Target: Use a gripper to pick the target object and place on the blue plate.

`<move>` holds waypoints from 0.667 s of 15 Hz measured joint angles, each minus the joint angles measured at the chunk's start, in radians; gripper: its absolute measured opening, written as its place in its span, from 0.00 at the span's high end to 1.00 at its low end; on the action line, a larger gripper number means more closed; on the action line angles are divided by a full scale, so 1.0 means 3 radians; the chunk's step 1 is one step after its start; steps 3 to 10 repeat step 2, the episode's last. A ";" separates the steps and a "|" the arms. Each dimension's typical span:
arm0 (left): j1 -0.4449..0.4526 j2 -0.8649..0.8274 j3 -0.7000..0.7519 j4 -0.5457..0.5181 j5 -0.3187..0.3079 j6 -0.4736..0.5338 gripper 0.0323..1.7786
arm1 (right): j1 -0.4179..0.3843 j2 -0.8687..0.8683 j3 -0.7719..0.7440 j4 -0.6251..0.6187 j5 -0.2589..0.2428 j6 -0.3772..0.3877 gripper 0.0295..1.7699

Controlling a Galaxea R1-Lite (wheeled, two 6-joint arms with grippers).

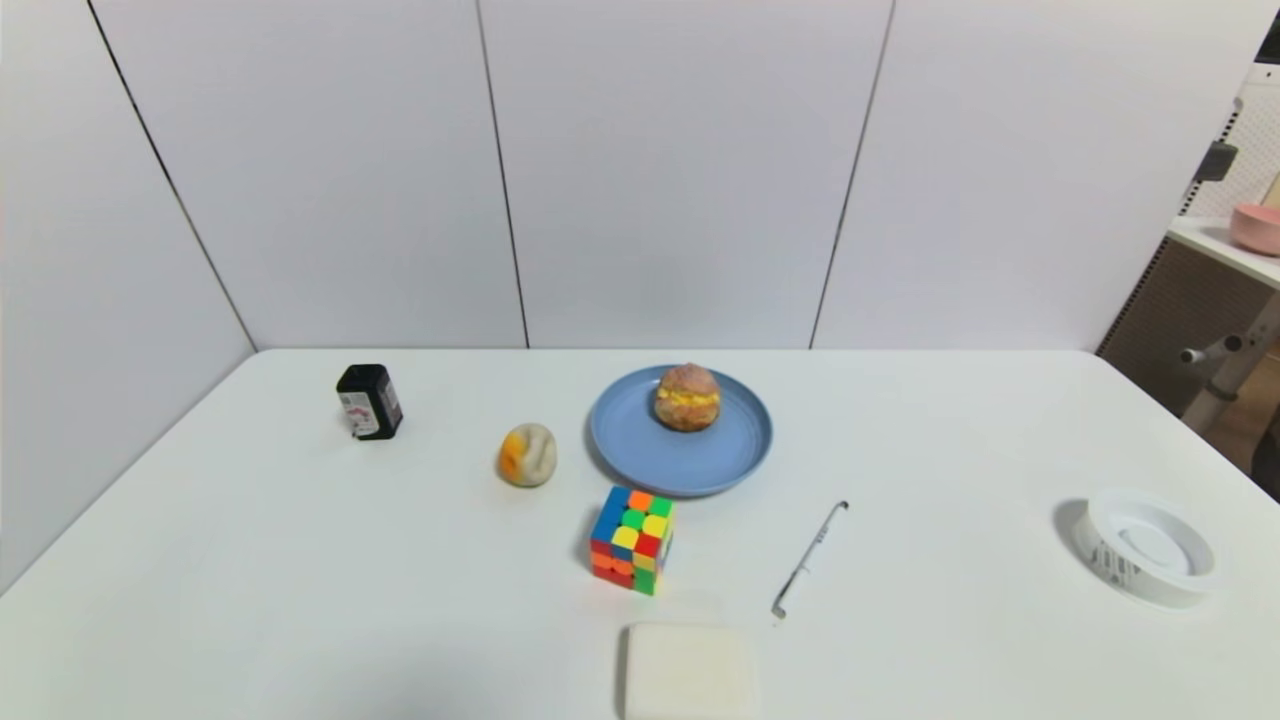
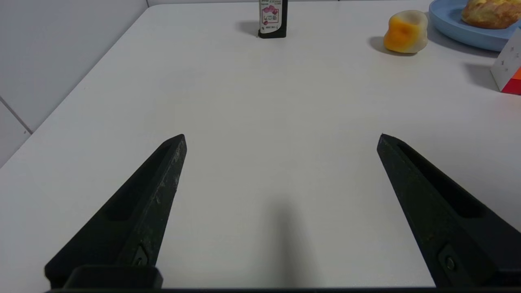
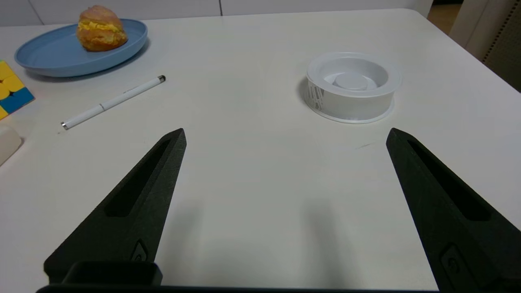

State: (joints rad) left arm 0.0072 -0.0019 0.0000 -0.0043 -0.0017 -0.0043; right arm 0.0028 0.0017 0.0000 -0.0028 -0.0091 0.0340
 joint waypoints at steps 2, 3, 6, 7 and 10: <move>0.0000 0.0001 0.0000 0.0000 -0.0002 0.0000 0.05 | 0.0000 0.0000 0.0000 0.0003 0.0002 0.0011 0.04; 0.0000 0.0001 0.0000 0.0000 -0.0002 0.0000 0.05 | 0.0000 0.0000 0.0000 0.0003 0.0002 0.0011 0.04; 0.0000 0.0001 0.0000 0.0000 -0.0002 0.0000 0.05 | 0.0000 0.0000 0.0000 0.0003 0.0002 0.0011 0.04; 0.0000 0.0001 0.0000 0.0000 -0.0002 0.0000 0.05 | 0.0000 0.0000 0.0000 0.0003 0.0002 0.0011 0.04; 0.0000 0.0001 0.0000 0.0000 -0.0002 0.0000 0.05 | 0.0000 0.0000 0.0000 0.0003 0.0002 0.0011 0.04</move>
